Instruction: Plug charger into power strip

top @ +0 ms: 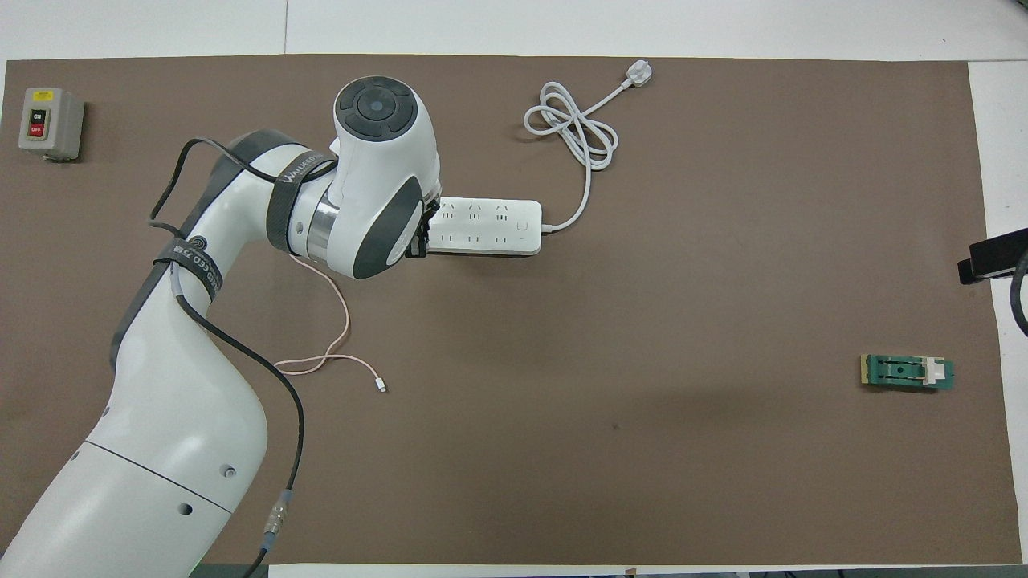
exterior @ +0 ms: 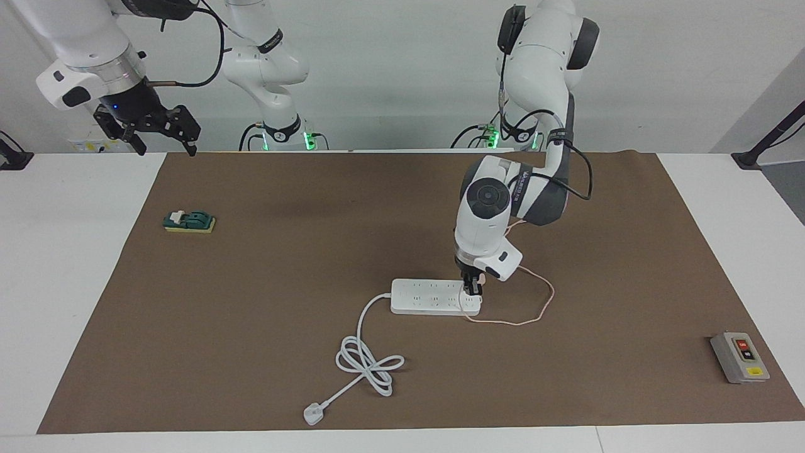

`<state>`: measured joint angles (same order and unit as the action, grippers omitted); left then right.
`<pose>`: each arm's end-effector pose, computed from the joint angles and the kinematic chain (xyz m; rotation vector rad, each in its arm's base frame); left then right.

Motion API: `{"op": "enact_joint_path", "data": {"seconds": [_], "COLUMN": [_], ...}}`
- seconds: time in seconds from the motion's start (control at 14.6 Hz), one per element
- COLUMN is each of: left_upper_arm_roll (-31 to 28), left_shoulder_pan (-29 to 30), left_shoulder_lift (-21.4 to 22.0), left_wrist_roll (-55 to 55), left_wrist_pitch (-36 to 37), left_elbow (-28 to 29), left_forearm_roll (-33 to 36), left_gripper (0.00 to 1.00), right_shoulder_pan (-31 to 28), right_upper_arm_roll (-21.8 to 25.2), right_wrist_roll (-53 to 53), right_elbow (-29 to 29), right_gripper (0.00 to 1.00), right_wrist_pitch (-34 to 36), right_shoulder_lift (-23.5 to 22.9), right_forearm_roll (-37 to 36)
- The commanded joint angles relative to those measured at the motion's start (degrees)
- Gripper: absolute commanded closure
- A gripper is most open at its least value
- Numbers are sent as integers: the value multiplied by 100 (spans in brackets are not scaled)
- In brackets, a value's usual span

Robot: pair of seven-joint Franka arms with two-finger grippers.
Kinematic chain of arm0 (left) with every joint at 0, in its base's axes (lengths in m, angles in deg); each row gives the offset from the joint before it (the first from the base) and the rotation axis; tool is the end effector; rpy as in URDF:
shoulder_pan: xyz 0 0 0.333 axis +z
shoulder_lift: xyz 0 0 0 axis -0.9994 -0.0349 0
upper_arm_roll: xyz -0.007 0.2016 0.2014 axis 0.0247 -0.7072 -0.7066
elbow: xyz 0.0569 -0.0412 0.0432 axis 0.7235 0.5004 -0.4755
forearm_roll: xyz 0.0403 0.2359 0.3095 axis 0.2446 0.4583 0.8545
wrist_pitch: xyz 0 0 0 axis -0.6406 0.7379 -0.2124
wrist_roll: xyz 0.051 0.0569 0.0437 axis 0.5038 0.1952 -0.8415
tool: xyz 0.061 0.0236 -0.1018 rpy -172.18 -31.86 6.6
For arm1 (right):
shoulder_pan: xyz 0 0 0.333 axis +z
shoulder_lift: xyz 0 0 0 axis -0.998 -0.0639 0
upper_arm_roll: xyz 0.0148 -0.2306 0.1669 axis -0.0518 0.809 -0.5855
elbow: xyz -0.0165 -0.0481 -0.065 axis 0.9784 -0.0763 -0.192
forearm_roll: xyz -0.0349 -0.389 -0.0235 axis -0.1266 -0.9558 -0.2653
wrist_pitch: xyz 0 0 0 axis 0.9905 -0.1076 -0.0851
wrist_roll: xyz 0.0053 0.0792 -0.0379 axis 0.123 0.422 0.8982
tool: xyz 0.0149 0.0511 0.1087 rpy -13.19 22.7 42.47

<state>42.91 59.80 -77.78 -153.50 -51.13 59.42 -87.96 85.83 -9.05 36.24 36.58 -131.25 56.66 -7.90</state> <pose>0.6005 -0.3271 0.3144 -2.1938 -2.1399 0.0029 0.5233 -0.0515 0.6008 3.1225 -0.0477 -0.1130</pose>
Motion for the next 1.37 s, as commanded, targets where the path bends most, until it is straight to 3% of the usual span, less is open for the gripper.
{"op": "enact_joint_path", "data": {"seconds": [0.0, 1.3], "left_upper_arm_roll": [-60, -42], "left_shoulder_pan": [-63, -133], "left_shoulder_lift": [250, 382], "left_wrist_roll": [-90, 24], "left_wrist_pitch": [-135, -618], "left_elbow": [390, 821], "left_forearm_roll": [37, 37], "left_gripper": [100, 100], "right_shoulder_pan": [-38, -99], "right_upper_arm_roll": [-69, -78], "right_wrist_roll": [38, 12], "right_elbow": [164, 181], "right_gripper": [0, 0], "right_wrist_pitch": [-72, -72], "right_shoulder_lift": [110, 128], "right_forearm_roll": [-63, -63]}}
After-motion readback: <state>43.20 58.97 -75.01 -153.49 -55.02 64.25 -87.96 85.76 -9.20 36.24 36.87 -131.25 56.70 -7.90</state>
